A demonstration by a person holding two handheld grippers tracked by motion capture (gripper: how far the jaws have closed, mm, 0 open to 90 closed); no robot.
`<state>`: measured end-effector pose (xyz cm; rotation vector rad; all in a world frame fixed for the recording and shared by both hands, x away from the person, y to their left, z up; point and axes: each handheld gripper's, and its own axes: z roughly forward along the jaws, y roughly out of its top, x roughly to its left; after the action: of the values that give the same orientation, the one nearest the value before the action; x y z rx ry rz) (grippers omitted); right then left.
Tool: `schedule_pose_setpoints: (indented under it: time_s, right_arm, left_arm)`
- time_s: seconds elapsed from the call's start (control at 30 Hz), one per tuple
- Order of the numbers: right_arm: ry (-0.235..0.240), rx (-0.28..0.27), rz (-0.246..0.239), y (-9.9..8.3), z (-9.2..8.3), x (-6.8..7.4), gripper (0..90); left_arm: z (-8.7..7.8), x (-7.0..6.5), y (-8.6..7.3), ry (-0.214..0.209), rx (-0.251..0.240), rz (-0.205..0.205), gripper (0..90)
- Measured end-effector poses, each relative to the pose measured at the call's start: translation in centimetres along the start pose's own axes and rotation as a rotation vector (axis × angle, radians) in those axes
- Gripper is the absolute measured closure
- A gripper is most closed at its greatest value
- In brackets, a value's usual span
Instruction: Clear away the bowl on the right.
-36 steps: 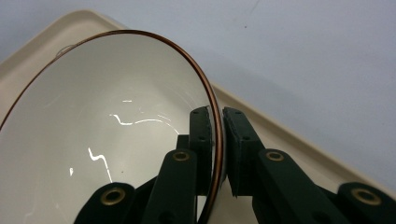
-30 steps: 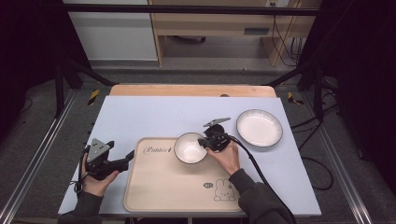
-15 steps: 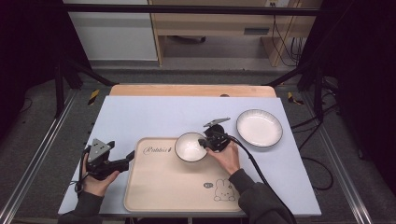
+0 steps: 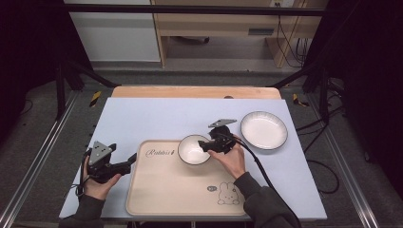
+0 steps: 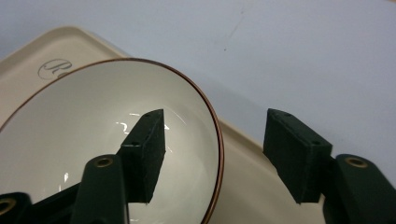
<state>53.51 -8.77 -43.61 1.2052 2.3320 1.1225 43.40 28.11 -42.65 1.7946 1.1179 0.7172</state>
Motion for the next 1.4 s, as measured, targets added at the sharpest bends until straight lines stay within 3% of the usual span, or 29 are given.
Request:
schedule_pose_setpoints:
  time_s: [0.63,0.7,0.77,0.9,0.97,1.17,1.4]
  right_arm:
    - [-0.03,-0.128,-0.062,0.8,-3.1,0.7,12.9]
    - [-0.031,-0.144,-0.058,0.7,-3.5,0.7,12.7]
    - [-0.037,-0.194,-0.052,0.4,-3.9,0.7,12.8]
    - [-0.046,-0.208,-0.047,0.2,-4.9,0.4,10.7]
    - [-0.052,-0.244,-0.048,-0.1,-5.5,0.4,10.7]
    - [-0.094,-0.272,-0.077,-1.0,-6.7,0.4,8.1]
    - [-0.094,-0.309,-0.08,-1.8,-8.1,0.7,6.8]
  left_arm:
    - [0.0,0.1,-0.1,0.003,-0.001,-0.002,14.8]
    - [0.0,0.1,-0.1,0.003,0.0,-0.002,14.8]
    - [0.0,0.1,-0.1,0.003,0.0,-0.002,14.7]
    - [0.0,0.1,-0.1,0.003,-0.002,-0.003,14.7]
    - [0.0,0.1,-0.1,0.003,-0.002,-0.003,14.6]
    - [0.0,0.1,-0.1,0.001,-0.005,-0.002,14.3]
    - [-0.3,0.2,-0.1,0.0,-0.014,-0.005,14.1]
